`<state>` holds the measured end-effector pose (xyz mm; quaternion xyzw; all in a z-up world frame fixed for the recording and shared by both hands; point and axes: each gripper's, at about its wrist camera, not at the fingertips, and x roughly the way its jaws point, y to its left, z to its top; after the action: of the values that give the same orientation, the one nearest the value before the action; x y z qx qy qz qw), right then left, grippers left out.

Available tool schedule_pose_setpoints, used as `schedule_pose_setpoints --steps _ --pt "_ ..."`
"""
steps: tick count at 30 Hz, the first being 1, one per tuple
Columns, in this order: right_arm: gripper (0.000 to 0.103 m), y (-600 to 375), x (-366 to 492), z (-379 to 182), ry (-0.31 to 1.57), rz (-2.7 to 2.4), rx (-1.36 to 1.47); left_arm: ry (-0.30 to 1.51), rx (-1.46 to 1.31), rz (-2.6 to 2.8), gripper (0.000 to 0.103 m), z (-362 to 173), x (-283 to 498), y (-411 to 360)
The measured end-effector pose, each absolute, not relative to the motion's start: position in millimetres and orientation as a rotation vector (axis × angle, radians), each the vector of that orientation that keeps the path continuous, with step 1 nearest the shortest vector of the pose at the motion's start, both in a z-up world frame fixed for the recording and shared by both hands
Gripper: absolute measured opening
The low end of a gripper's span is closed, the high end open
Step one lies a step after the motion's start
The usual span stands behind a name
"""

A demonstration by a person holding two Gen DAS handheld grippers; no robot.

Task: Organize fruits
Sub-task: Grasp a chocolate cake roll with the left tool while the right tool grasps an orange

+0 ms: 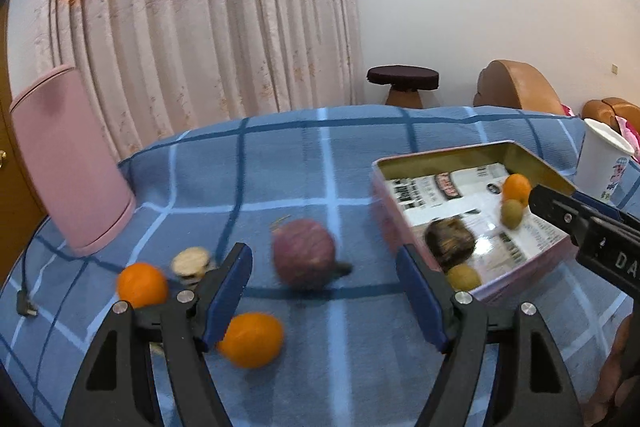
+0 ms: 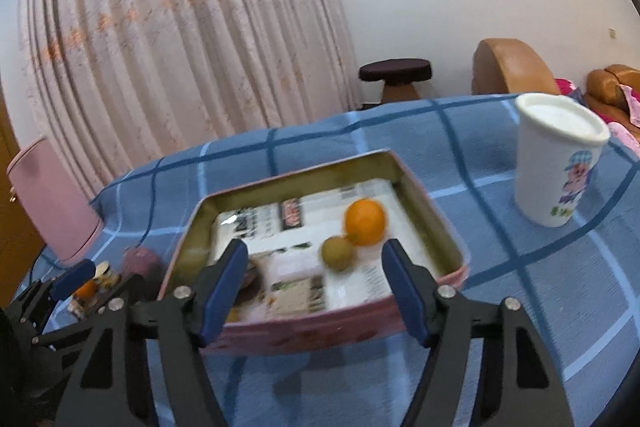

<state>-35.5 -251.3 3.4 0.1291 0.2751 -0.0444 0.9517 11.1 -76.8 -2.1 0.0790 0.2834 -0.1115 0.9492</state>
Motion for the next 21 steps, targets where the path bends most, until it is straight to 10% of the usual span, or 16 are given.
schedule_pose_setpoints --steps 21 --pt "0.071 -100 -28 -9 0.687 0.217 0.069 0.700 -0.059 -0.064 0.076 -17 21 86"
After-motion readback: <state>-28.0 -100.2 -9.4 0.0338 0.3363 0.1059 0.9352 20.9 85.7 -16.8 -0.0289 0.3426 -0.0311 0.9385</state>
